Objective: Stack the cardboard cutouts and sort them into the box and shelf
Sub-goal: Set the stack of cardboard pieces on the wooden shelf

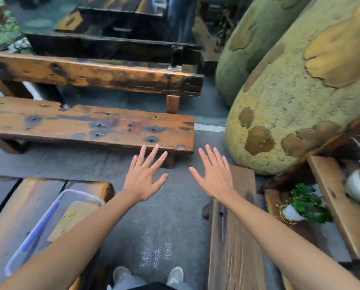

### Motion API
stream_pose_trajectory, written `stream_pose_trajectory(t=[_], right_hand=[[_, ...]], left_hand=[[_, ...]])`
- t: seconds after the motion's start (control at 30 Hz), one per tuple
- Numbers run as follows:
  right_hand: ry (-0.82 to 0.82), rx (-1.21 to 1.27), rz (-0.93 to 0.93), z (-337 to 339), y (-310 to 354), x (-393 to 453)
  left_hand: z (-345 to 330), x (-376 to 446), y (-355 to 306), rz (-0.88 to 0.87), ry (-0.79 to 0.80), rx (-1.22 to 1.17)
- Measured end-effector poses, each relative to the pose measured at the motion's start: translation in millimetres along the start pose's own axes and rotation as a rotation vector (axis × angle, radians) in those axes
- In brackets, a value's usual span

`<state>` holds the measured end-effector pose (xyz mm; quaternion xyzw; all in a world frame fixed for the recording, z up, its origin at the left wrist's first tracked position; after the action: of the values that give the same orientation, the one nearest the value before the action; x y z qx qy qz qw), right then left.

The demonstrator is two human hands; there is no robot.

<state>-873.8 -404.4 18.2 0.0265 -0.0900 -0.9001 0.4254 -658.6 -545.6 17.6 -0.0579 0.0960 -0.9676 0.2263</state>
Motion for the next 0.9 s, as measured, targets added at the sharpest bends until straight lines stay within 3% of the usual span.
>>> stream_pose_trajectory(t=[0.5, 0.9], right_hand=[[-0.164, -0.016, -0.463, 51.6, -164.7, -27.5], [-0.289, -0.046, -0.866, 99.8, -239.3, -42.8]], left_hand=[[-20.0, 157.5, -137.2, -0.45, 0.034, -0.062], [-31.3, 276.0, -225.8, -0.823, 0.095, -0.158]])
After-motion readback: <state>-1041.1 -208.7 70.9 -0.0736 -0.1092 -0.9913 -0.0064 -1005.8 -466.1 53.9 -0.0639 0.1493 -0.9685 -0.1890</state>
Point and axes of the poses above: each hand's wrist, its own x-axis towards the middle knuckle, its own z-axis out of the back of the hand, y = z × x, the point moved 1 cm from there along x, towards the middle knuckle, and after that the axes turned 11 degrees about -z, right-handed, at the moved point
